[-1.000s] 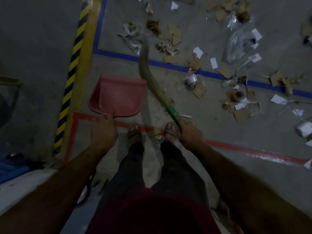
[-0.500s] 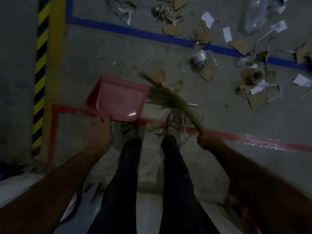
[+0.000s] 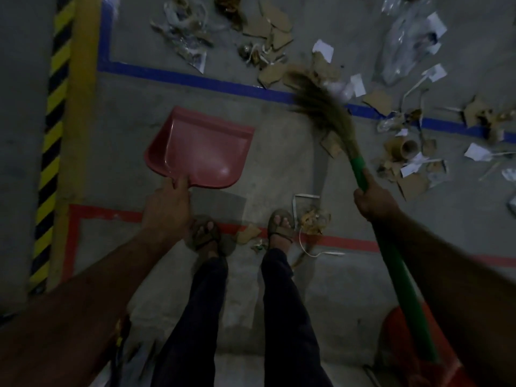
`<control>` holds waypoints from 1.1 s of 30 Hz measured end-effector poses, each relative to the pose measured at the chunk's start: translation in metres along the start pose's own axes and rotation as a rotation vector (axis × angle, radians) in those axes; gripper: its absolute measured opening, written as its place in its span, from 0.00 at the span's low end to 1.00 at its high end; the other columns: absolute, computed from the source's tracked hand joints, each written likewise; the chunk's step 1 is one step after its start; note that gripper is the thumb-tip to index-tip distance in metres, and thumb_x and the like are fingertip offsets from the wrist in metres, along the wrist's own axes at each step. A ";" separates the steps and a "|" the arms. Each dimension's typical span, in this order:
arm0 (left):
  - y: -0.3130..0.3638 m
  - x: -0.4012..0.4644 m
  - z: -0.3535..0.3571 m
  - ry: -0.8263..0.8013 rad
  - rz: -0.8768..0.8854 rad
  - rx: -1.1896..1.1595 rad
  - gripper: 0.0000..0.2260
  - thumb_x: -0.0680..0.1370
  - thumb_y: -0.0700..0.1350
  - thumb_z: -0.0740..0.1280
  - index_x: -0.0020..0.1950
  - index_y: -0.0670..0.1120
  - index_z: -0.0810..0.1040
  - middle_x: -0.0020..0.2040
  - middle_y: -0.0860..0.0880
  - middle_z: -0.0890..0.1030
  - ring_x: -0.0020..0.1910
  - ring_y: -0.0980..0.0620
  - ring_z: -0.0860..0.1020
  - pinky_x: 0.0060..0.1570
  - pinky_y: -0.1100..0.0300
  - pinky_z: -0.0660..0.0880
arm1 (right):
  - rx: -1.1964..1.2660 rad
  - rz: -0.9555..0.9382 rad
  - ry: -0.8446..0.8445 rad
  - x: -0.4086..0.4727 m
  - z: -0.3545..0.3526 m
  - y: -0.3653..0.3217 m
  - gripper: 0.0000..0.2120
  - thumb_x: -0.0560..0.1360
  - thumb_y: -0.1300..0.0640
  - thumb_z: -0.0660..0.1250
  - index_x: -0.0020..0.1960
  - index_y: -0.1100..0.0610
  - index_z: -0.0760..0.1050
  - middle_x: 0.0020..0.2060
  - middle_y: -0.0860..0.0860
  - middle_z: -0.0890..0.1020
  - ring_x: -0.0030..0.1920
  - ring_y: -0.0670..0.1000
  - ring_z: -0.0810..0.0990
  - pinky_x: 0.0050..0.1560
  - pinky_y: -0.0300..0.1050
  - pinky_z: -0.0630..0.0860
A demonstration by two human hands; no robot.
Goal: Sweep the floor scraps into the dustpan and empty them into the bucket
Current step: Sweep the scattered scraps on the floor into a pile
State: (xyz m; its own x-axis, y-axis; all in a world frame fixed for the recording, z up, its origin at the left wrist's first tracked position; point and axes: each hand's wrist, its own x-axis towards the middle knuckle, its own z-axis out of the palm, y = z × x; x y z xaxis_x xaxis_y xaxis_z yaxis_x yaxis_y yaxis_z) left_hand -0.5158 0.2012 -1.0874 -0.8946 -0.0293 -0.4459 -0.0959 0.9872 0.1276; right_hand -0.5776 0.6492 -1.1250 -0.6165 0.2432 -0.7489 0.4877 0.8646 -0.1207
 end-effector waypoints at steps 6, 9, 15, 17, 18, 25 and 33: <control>-0.010 0.010 -0.021 0.025 -0.022 -0.002 0.11 0.78 0.40 0.62 0.60 0.43 0.66 0.48 0.38 0.73 0.40 0.35 0.76 0.36 0.45 0.73 | 0.184 -0.083 0.153 -0.079 0.007 -0.010 0.30 0.83 0.53 0.57 0.81 0.46 0.48 0.36 0.56 0.79 0.30 0.54 0.78 0.29 0.42 0.68; -0.021 0.008 -0.024 0.033 0.004 -0.011 0.14 0.77 0.40 0.61 0.62 0.43 0.66 0.48 0.37 0.73 0.40 0.35 0.76 0.36 0.44 0.74 | 0.164 -0.146 0.147 -0.115 0.018 -0.001 0.29 0.84 0.53 0.57 0.81 0.45 0.49 0.35 0.55 0.79 0.30 0.53 0.77 0.29 0.42 0.69; -0.050 -0.014 -0.024 0.006 0.049 0.023 0.14 0.80 0.47 0.57 0.64 0.43 0.66 0.48 0.36 0.74 0.40 0.35 0.77 0.37 0.46 0.74 | -0.037 -0.305 -0.019 -0.194 0.066 0.041 0.29 0.80 0.36 0.50 0.79 0.42 0.54 0.40 0.48 0.76 0.37 0.48 0.76 0.38 0.50 0.77; -0.059 -0.029 -0.026 -0.009 0.062 0.013 0.14 0.80 0.45 0.60 0.64 0.43 0.67 0.48 0.35 0.75 0.40 0.34 0.77 0.39 0.45 0.74 | -0.176 -0.337 -0.095 -0.225 0.084 0.047 0.28 0.81 0.39 0.51 0.79 0.36 0.47 0.38 0.46 0.72 0.35 0.46 0.73 0.38 0.48 0.76; -0.063 -0.038 -0.027 -0.012 0.074 0.017 0.14 0.80 0.44 0.61 0.64 0.42 0.68 0.48 0.35 0.75 0.40 0.34 0.77 0.38 0.45 0.73 | -0.240 -0.350 -0.136 -0.239 0.092 0.049 0.29 0.82 0.42 0.52 0.78 0.32 0.40 0.39 0.46 0.71 0.35 0.46 0.73 0.39 0.47 0.76; -0.080 -0.094 -0.029 -0.129 0.122 0.070 0.18 0.74 0.36 0.63 0.63 0.38 0.71 0.45 0.35 0.75 0.30 0.35 0.76 0.29 0.55 0.61 | -0.554 -0.276 -0.408 -0.285 0.131 0.052 0.28 0.83 0.48 0.50 0.77 0.31 0.43 0.54 0.52 0.75 0.44 0.53 0.79 0.46 0.48 0.77; -0.054 -0.113 0.010 -0.167 0.190 0.116 0.16 0.70 0.34 0.69 0.57 0.40 0.74 0.47 0.39 0.73 0.33 0.42 0.71 0.26 0.56 0.53 | -0.414 0.202 -0.238 -0.212 0.141 0.073 0.19 0.82 0.49 0.56 0.63 0.60 0.75 0.53 0.58 0.81 0.48 0.57 0.81 0.52 0.49 0.79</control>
State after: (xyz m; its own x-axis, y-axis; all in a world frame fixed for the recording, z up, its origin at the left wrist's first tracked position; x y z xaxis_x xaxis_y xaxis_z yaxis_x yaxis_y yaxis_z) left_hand -0.4053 0.1532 -1.0526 -0.8066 0.1748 -0.5647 0.1258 0.9842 0.1250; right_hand -0.3246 0.5986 -1.0668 -0.3542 0.3587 -0.8636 0.2675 0.9238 0.2740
